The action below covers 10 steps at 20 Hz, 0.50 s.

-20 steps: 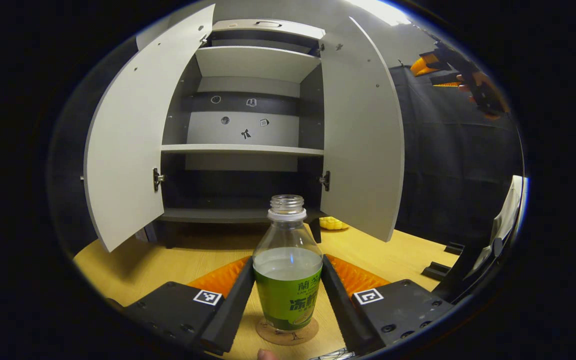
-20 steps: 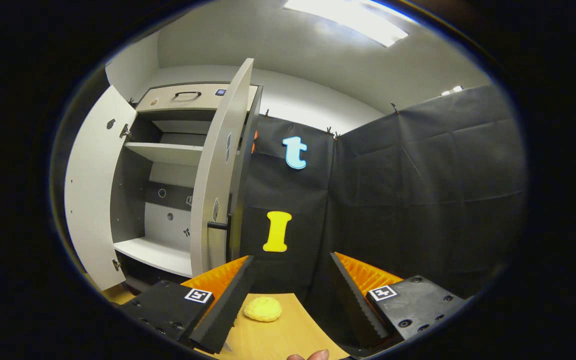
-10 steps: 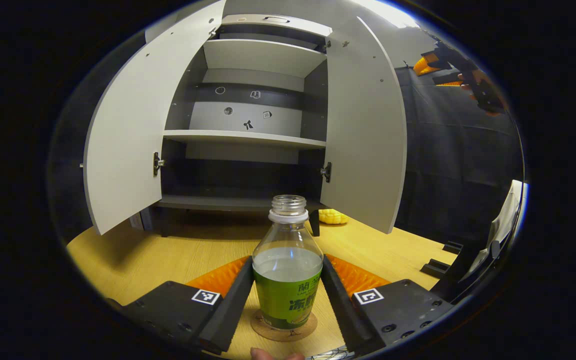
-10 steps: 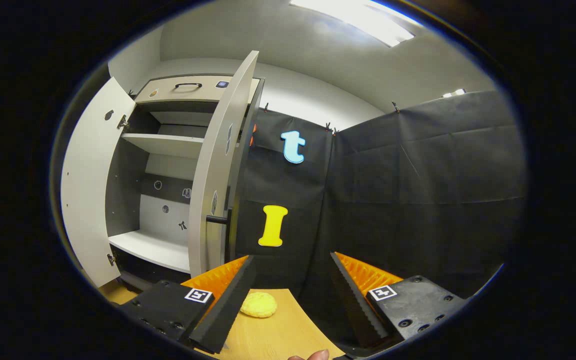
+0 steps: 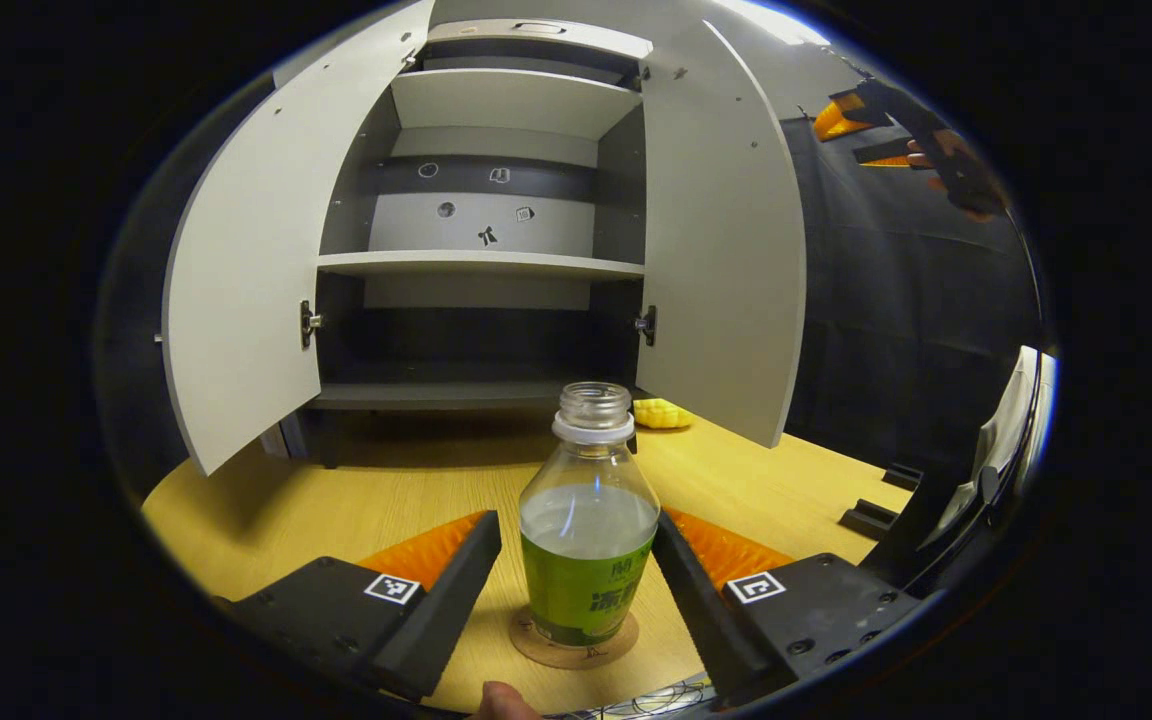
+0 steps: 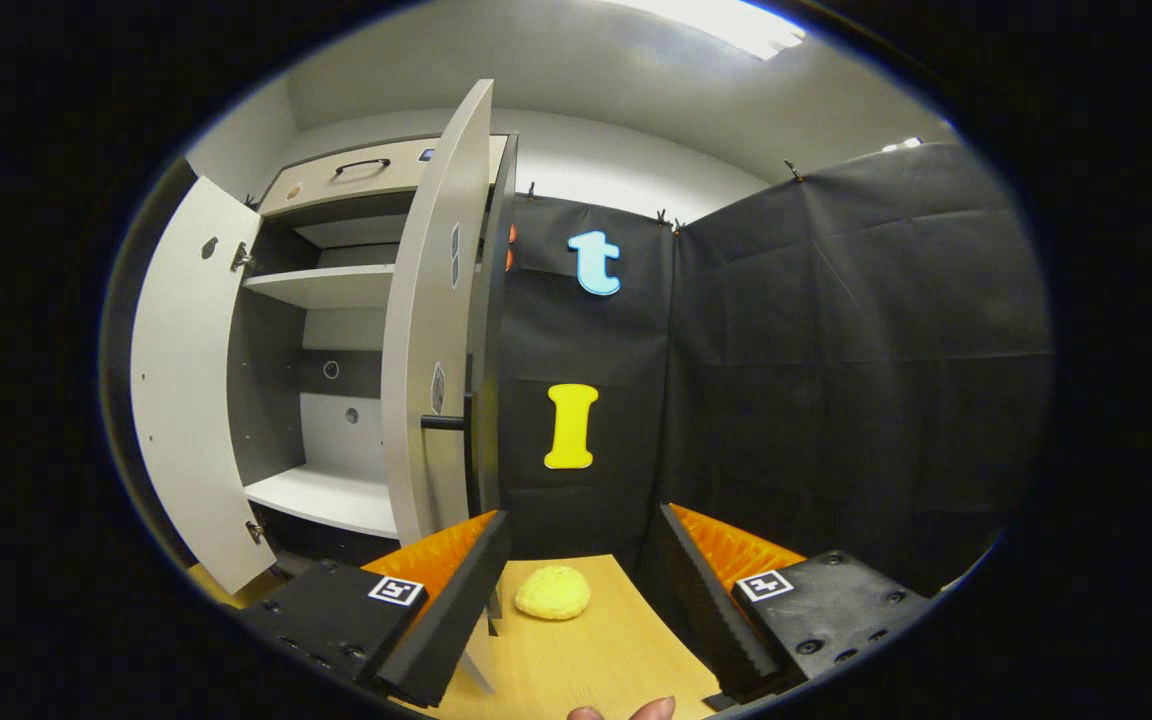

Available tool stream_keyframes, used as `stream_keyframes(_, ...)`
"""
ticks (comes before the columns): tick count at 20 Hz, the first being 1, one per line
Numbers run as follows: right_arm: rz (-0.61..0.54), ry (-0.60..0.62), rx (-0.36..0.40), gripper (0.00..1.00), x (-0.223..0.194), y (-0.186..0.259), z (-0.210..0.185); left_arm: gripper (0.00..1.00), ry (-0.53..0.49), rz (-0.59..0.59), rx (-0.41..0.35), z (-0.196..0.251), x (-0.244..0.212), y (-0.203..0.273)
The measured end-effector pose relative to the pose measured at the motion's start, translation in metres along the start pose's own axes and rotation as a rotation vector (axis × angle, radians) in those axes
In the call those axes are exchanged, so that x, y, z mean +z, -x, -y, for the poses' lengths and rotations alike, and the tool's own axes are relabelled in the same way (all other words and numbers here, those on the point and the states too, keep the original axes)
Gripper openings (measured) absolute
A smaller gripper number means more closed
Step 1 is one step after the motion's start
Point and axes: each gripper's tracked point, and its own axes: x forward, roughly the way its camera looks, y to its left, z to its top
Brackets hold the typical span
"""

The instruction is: Grasp the bottle in the cabinet with the left hand and place it on the coaster, then close the right door with the right hand and the left door with the left hand.

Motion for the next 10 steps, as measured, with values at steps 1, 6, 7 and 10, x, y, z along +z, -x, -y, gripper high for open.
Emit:
stream_keyframes(1,0.002,-0.005,-0.002,0.97,0.000,-0.005,0.003,0.95,0.004,-0.004,-0.004,0.002,0.002,0.005)
stream_keyframes(6,-0.022,-0.018,0.017,0.97,-0.005,-0.033,0.005,0.95,0.017,0.008,-0.001,0.014,0.026,0.032)
stream_keyframes(7,-0.027,-0.026,0.035,0.97,-0.006,-0.037,0.001,0.95,0.023,0.017,-0.009,0.017,0.035,0.036)
stream_keyframes(10,-0.043,-0.024,0.073,0.97,-0.011,-0.049,-0.007,0.95,0.044,0.029,0.008,0.014,0.061,0.048)
